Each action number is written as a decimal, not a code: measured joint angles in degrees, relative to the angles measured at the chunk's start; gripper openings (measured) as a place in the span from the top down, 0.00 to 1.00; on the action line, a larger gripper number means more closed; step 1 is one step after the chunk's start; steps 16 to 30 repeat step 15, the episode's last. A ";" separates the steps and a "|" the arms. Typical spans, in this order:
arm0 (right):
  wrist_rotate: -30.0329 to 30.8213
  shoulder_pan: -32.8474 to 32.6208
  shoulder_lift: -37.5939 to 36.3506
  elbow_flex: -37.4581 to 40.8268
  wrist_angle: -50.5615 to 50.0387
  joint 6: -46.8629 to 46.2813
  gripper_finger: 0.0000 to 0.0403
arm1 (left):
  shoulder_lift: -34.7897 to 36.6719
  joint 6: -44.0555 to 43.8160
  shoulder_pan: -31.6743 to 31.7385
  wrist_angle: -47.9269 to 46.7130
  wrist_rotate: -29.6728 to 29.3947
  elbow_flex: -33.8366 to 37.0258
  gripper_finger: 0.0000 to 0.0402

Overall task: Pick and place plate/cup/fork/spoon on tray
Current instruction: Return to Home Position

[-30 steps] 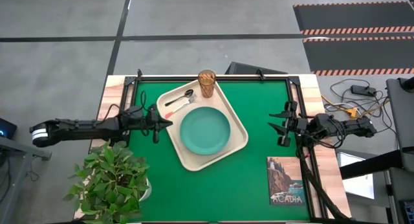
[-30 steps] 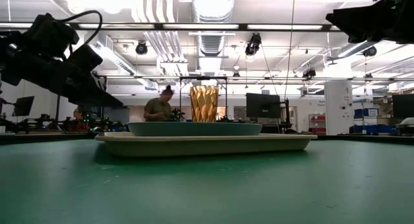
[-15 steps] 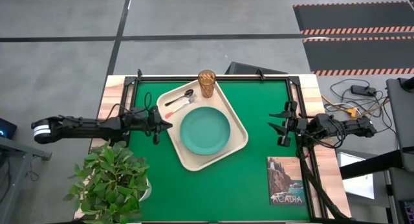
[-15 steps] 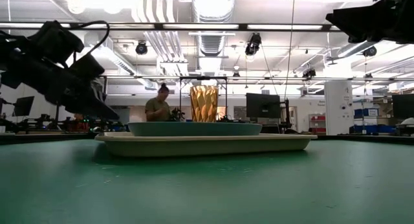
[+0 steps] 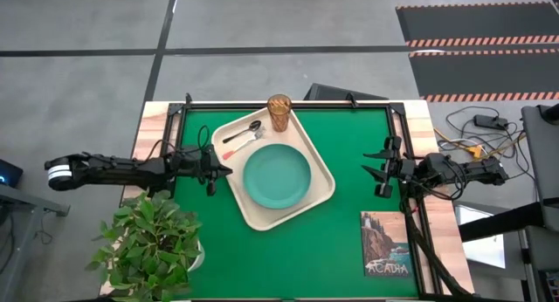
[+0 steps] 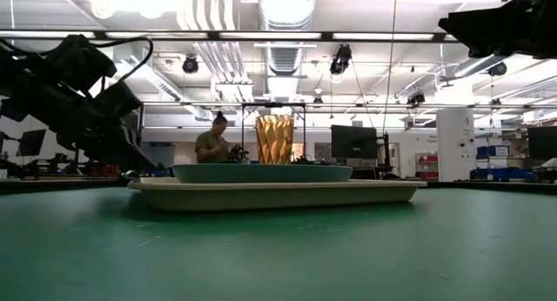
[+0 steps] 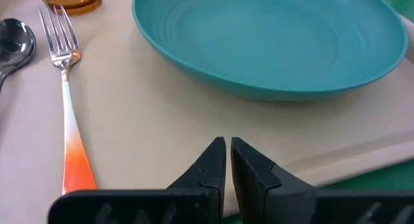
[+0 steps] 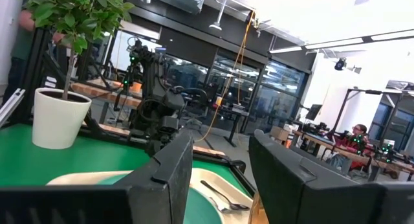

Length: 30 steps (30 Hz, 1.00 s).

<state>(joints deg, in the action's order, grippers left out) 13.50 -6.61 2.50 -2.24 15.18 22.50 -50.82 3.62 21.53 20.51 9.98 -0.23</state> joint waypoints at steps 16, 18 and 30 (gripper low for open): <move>0.01 0.00 0.00 0.00 0.00 0.00 0.67 | -3.52 -0.02 0.01 0.43 0.02 0.00 0.98; 0.01 0.00 0.00 0.00 0.00 0.00 0.67 | -3.52 -0.02 0.01 0.43 0.02 0.00 0.98; 0.01 0.00 0.00 0.00 0.00 0.00 0.67 | -3.52 -0.02 0.01 0.43 0.02 0.00 0.98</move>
